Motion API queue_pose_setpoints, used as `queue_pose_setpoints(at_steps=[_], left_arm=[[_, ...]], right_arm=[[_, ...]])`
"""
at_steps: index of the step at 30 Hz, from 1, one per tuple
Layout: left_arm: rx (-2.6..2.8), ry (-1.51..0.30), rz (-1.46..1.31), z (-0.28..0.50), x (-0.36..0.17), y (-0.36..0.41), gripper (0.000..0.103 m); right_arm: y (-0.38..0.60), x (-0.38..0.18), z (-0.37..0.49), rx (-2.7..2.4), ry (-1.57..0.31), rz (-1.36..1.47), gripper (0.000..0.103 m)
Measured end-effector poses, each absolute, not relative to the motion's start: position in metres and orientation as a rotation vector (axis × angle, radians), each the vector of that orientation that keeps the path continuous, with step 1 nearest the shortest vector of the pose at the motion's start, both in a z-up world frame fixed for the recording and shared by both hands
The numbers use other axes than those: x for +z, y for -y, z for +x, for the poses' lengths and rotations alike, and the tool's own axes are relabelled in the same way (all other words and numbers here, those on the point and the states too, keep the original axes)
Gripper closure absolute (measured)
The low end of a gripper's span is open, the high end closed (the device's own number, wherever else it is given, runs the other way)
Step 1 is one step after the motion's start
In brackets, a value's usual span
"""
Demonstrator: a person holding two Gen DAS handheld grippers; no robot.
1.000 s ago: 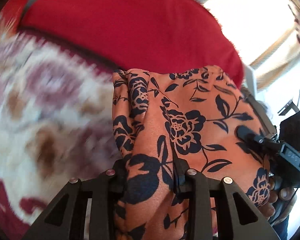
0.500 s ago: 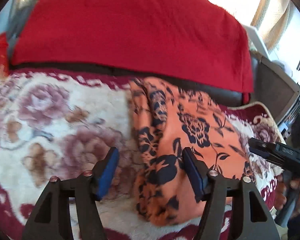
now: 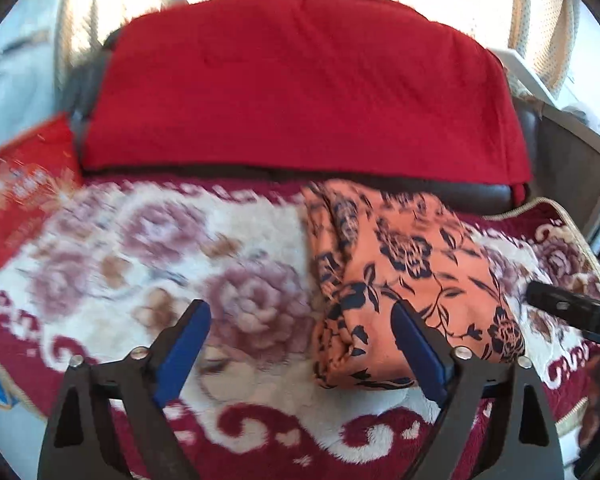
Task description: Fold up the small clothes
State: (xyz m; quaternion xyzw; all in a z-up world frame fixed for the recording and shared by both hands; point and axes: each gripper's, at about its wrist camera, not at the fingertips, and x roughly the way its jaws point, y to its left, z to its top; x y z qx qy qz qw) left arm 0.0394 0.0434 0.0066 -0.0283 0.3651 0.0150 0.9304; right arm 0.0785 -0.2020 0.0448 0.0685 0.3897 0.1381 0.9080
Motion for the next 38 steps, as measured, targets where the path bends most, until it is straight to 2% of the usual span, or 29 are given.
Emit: queue_pose_setpoints(at_steps=[2,8,19,38], left_arm=[[0.057,-0.730,-0.032,0.032,0.018,-0.040,0.005],[0.060,-0.724,-0.009,0.014,0.039,-0.029,0.001],[0.020,-0.676,-0.026,-0.010,0.066,-0.007,0.000],[0.014,-0.674,-0.015,0.007,0.064,0.000,0.000]], right_arm=[[0.204,0.060,0.062,0.261,-0.759,0.118,0.002],[0.199,0.079,0.021,0.197,-0.708,0.027,0.000],[0.203,0.082,-0.001,0.130,-0.736,-0.015,0.000],[0.184,0.069,0.026,0.160,-0.777,-0.031,0.000]])
